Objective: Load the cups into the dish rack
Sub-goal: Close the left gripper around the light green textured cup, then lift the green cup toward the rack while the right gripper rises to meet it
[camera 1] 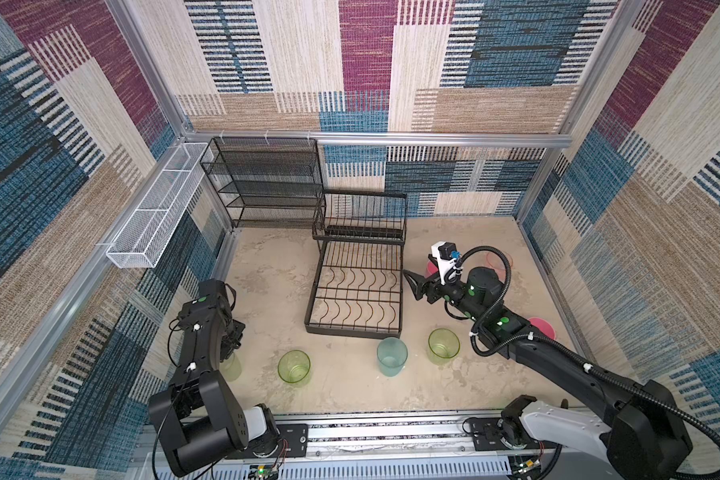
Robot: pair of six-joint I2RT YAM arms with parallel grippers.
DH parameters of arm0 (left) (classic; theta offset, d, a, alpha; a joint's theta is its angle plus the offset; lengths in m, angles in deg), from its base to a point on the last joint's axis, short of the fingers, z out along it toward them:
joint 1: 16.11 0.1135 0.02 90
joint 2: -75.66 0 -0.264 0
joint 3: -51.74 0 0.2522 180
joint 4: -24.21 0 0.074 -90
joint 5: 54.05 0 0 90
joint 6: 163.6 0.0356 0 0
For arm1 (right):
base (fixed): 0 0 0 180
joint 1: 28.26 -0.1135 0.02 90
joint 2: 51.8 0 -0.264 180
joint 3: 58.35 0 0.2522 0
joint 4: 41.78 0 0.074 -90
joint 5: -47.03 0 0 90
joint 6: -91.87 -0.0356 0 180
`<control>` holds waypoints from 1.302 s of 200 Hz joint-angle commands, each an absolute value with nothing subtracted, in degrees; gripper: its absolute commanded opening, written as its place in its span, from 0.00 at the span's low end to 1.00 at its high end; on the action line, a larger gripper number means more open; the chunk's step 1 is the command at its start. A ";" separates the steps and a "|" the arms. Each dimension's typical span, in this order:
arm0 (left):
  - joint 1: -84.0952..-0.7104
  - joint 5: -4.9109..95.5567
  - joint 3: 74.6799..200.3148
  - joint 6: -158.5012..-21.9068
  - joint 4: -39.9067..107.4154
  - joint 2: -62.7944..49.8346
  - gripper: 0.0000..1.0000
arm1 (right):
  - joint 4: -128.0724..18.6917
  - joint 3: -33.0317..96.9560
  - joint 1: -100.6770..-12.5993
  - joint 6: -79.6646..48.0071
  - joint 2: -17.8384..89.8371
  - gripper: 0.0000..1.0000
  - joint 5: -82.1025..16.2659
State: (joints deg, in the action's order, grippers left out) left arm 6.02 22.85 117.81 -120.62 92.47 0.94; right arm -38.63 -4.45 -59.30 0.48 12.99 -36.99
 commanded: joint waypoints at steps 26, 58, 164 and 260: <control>6.62 25.61 118.39 -118.33 91.33 -2.19 0.10 | -34.80 -5.80 -59.37 0.93 12.49 0.92 -37.42; 6.61 25.23 118.59 -118.26 92.03 -1.48 0.00 | -35.59 -5.59 -59.37 1.40 11.75 0.92 -37.80; 4.01 31.74 118.04 -113.80 90.25 10.93 0.00 | -36.44 -5.42 -59.37 -3.33 12.68 0.92 -38.70; -18.45 40.22 126.97 -106.26 80.61 19.26 0.00 | -44.83 1.87 -59.37 -10.98 20.24 0.92 -40.59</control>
State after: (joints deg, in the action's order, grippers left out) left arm -13.61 38.28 124.37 -110.96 85.57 19.41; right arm -40.75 -0.54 -59.32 -6.66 18.81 -39.09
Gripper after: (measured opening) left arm 0.091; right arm 0.924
